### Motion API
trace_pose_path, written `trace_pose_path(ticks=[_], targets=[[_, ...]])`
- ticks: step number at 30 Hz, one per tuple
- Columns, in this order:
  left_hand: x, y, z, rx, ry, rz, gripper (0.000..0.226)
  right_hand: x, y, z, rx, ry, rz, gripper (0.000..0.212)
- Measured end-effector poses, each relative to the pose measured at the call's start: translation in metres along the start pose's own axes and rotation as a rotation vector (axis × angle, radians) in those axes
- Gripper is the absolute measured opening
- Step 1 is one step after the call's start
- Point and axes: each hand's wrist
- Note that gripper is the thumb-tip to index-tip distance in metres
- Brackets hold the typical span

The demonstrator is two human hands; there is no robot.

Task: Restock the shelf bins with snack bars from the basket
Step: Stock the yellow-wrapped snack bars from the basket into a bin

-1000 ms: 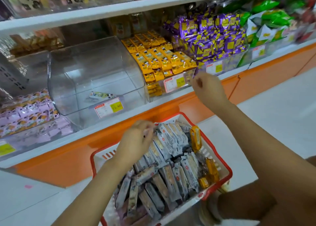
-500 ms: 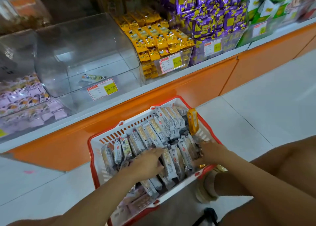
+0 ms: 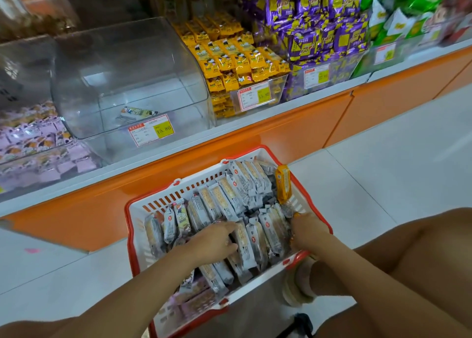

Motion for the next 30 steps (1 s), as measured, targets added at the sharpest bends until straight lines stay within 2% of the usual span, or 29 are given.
trace_pose_path(ticks=[4, 9, 12, 14, 16, 17, 19, 22, 24, 27, 30], targets=[[-0.002, 0.0, -0.001, 0.043, 0.021, 0.045, 0.057, -0.003, -0.003, -0.009, -0.024, 0.028, -0.061, 0.042], [-0.002, 0.004, 0.003, 0.129, 0.058, 0.073, 0.054, 0.006, 0.0, 0.003, -0.101, -0.023, -0.035, 0.043], [0.002, 0.014, 0.01, 0.201, 0.129, 0.096, 0.046, 0.013, 0.009, 0.023, -0.242, -0.09, -0.002, 0.033], [0.004, 0.024, 0.02, 0.298, 0.223, 0.103, 0.039, 0.02, 0.021, 0.049, -0.433, -0.176, 0.046, 0.028], [0.006, 0.035, 0.034, 0.52, 0.305, 0.087, 0.031, 0.034, 0.032, 0.081, -0.666, -0.251, 0.112, 0.029], [0.007, 0.042, 0.042, 0.704, 0.326, 0.074, 0.031, 0.042, 0.035, 0.095, -0.794, -0.26, 0.149, 0.03], [0.011, 0.055, 0.056, 1.124, 0.354, 0.021, 0.041, 0.059, 0.036, 0.116, -1.041, -0.251, 0.266, 0.033], [0.017, 0.067, 0.077, 1.542, 0.424, -0.089, 0.055, 0.079, 0.024, 0.137, -1.243, -0.22, 0.494, 0.038], [0.021, 0.073, 0.089, 1.691, 0.512, -0.139, 0.055, 0.083, 0.015, 0.148, -1.306, -0.185, 0.571, 0.04], [0.024, 0.074, 0.099, 1.79, 0.666, -0.155, 0.053, 0.085, -0.001, 0.158, -1.335, -0.188, 0.671, 0.039], [0.03, 0.072, 0.105, 1.804, 0.737, -0.187, 0.038, 0.084, -0.015, 0.159, -1.371, -0.208, 0.726, 0.04]])
Point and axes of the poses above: each hand's wrist, its own x-axis away from the middle knuckle, its own z-axis out of the back of the hand, y = z × x, and after that the axes turned 14 degrees about -z, right-handed
